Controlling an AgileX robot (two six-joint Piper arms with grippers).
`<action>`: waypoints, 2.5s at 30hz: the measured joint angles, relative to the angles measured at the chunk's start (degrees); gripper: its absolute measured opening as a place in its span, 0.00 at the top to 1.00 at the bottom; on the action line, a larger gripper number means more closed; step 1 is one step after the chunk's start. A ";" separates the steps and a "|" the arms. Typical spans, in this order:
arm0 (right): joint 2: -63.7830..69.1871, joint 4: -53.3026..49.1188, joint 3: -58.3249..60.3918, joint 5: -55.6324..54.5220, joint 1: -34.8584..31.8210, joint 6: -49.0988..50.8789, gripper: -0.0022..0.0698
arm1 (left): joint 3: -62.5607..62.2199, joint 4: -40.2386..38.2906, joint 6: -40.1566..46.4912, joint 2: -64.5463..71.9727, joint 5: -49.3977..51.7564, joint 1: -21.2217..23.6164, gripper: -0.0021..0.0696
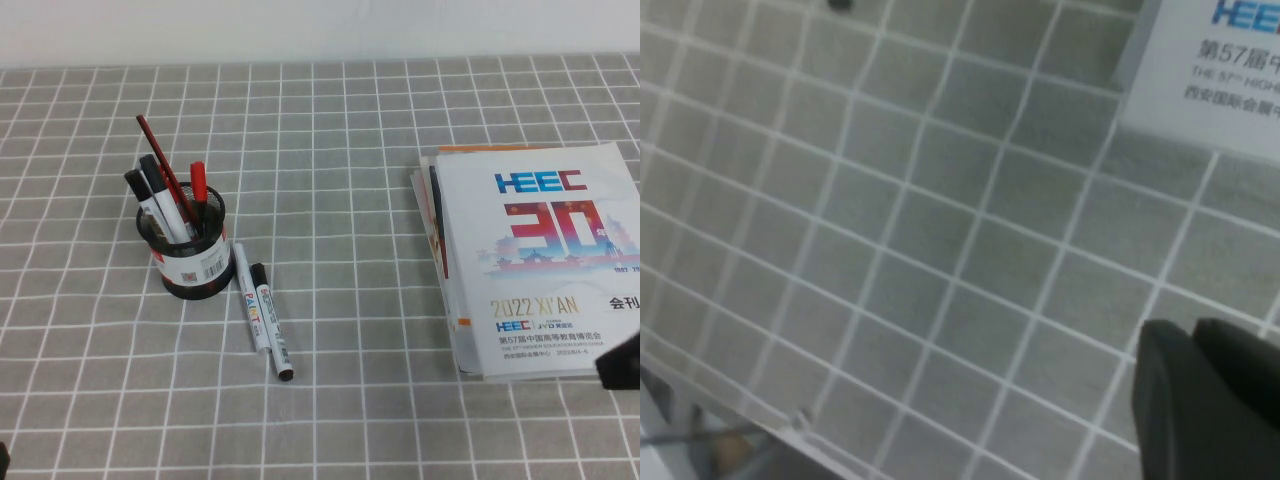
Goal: Put the pen into the pen holder
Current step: Pick up the pen on the table
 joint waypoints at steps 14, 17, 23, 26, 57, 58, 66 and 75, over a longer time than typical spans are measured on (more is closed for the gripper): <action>28.32 -32.74 -28.99 5.79 24.60 26.60 0.99 | 0.00 0.00 0.00 0.00 0.00 0.00 0.98; 34.38 -33.12 -36.14 5.79 26.59 27.02 0.99 | 0.00 0.00 0.00 0.00 0.00 0.00 0.98; 44.30 -33.26 -47.88 5.92 31.18 27.11 0.99 | 0.00 0.00 0.00 0.00 0.00 0.00 0.98; 49.03 -32.11 -53.40 6.01 32.66 25.87 0.99 | 0.00 0.00 0.00 0.00 0.00 0.00 0.98; 67.23 -34.53 -70.32 6.20 41.81 24.60 0.84 | 0.00 -2.10 0.00 0.00 0.00 0.00 0.98; 67.46 -34.53 -70.34 6.20 41.81 24.60 0.80 | 0.00 -2.10 0.00 0.00 0.00 0.00 0.98; 70.48 -35.14 -70.44 6.20 41.81 27.45 0.57 | 0.00 -2.14 0.00 0.00 0.00 0.00 0.98; 72.21 -36.28 -71.02 5.83 41.70 31.39 0.59 | 0.00 -2.36 0.00 0.00 0.00 0.00 0.98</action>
